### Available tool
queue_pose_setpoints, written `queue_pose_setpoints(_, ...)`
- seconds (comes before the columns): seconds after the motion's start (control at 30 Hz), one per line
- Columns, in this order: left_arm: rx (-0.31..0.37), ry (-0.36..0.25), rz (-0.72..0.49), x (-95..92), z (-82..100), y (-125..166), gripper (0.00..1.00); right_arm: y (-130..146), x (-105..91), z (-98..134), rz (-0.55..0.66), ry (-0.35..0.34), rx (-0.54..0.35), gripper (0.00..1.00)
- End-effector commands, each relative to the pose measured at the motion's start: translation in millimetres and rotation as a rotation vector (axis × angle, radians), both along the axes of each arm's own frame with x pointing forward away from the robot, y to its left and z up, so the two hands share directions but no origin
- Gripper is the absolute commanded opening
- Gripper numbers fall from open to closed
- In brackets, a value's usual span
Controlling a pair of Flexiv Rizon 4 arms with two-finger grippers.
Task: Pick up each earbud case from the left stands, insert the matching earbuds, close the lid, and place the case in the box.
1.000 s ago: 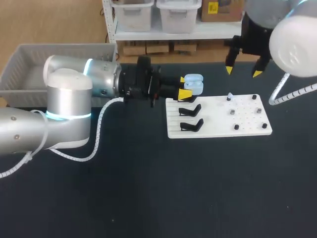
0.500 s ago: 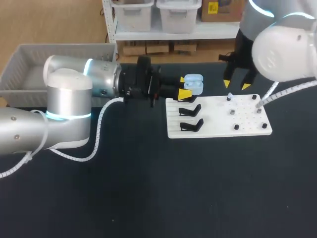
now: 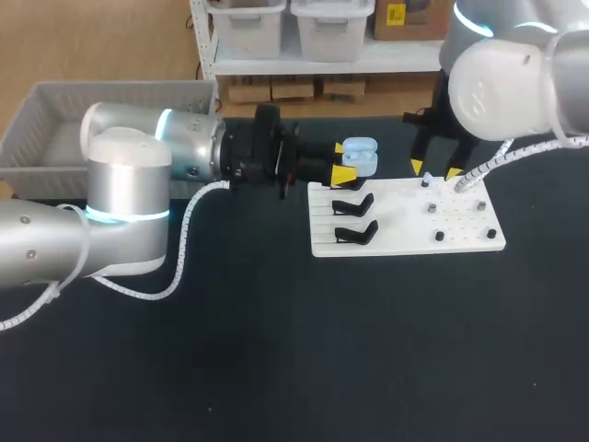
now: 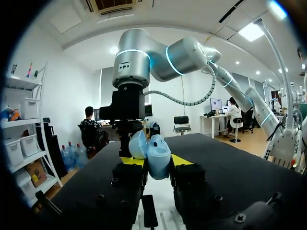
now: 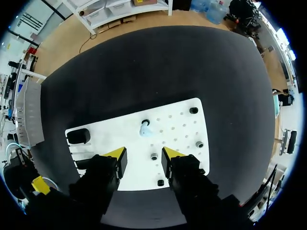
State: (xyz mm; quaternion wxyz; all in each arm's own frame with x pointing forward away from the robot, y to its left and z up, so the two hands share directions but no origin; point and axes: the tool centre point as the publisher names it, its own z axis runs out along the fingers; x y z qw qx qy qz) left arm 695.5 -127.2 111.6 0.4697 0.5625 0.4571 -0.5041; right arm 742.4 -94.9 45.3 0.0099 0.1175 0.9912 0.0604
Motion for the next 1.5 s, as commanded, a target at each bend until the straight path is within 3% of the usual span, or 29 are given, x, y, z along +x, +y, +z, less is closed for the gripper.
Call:
queue_pose_setpoints(0.03, -0.003, -0.004, 0.007, -1.9, -0.8, 0, 0.00, -1, 1.5, -7, -0.003, 0.011, 0.012, 0.46)
queue_pose_setpoints(0.53, -0.003, -0.004, 0.007, -1.9, -0.8, 0, 0.00, 4, 7.9, -27, -0.050, 0.028, 0.015, 0.44)
queue_pose_setpoints(0.83, -0.003, -0.004, 0.007, -1.9, -0.8, 0, 0.00, -1, 14.4, -28, -0.107, 0.002, 0.026, 0.36)
queue_pose_setpoints(1.5, -0.003, -0.004, 0.007, -1.9, -0.8, 0, 0.00, 0, 18.8, -30, -0.101, -0.008, 0.021, 0.29)
